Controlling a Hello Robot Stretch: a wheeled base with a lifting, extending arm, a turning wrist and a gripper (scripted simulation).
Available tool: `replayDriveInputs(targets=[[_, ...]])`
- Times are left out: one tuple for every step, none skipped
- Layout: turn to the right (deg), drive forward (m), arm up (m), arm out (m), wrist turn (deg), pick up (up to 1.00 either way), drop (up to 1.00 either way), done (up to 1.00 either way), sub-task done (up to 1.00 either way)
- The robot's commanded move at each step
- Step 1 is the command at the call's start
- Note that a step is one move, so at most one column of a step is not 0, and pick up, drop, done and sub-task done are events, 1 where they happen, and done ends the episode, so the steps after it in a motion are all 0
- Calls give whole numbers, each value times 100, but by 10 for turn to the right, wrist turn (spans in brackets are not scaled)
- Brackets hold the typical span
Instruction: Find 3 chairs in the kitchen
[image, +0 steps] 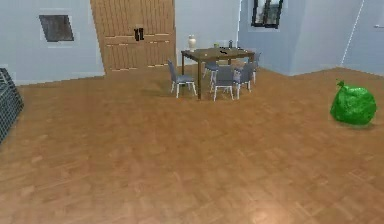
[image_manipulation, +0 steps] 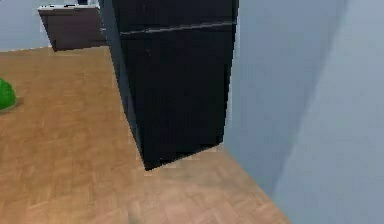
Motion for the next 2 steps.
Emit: replayDriveInputs(targets=[[0, 100, 0, 0, 0, 0, 0, 0, 0], [0, 100, 0, 0, 0, 0, 0, 0, 0]])
